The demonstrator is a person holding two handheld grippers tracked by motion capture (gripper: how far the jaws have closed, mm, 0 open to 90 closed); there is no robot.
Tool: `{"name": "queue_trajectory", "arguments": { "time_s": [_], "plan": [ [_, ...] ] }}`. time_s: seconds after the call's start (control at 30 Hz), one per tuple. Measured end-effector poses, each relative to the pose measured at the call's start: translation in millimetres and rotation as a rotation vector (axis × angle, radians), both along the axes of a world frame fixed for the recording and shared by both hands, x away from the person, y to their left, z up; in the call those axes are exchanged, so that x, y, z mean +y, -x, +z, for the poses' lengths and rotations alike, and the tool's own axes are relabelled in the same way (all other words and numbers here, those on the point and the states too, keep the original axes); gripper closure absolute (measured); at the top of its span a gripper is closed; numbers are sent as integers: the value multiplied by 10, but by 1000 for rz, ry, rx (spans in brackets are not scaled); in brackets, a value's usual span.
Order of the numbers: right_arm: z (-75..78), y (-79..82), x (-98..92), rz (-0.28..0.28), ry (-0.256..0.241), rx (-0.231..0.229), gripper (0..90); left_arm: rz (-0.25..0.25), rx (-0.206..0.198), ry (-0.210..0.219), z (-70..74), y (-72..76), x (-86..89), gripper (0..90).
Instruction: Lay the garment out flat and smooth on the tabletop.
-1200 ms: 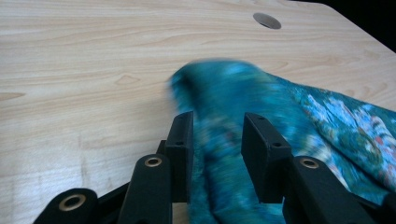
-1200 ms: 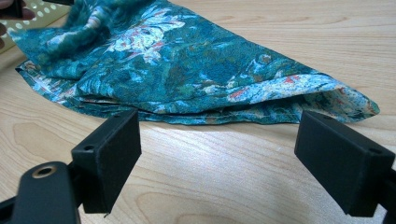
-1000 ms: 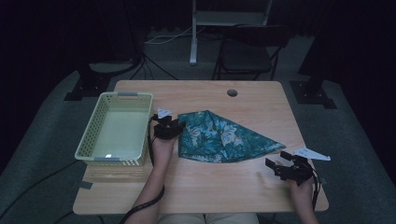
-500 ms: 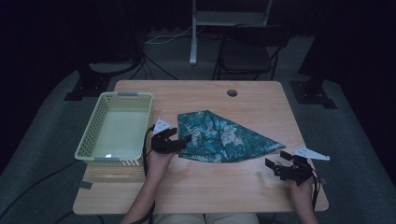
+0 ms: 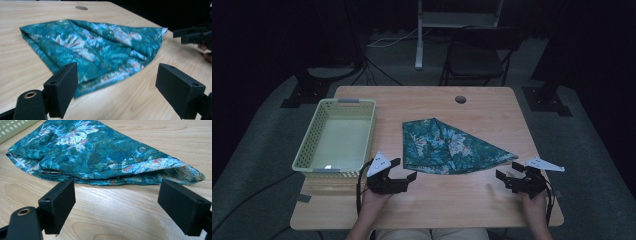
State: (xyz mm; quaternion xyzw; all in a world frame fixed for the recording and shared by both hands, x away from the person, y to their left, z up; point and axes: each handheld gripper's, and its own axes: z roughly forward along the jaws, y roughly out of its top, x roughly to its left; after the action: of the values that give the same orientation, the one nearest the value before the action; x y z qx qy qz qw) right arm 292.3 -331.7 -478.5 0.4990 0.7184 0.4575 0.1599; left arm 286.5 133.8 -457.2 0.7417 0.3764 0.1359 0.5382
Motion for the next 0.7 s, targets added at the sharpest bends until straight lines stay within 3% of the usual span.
{"name": "queue_trajectory", "arguments": {
  "time_s": [0.1, 0.17, 0.23, 0.33, 0.5, 0.7],
  "plan": [
    [0, 2, 1, -2, 0, -2, 141, 24, -8, 5, -56, 117, 48, 192],
    [0, 1, 1, 0, 0, 0, 141, 44, -13, 1, -70, 142, 57, 112],
    [0, -2, 4, 3, 4, 1, 141, 67, -27, 3, -91, 192, 80, 112],
    [1, -1, 10, 5, 8, 1, 141, 65, -49, 9, -105, 257, 103, 112],
    [1, -2, 17, 7, 16, 2, 141, 59, -110, 70, -143, 343, 164, 113],
    [2, -3, 42, 14, 36, 1, 141, 85, -112, 70, -188, 363, 186, 113]
  ]
}}
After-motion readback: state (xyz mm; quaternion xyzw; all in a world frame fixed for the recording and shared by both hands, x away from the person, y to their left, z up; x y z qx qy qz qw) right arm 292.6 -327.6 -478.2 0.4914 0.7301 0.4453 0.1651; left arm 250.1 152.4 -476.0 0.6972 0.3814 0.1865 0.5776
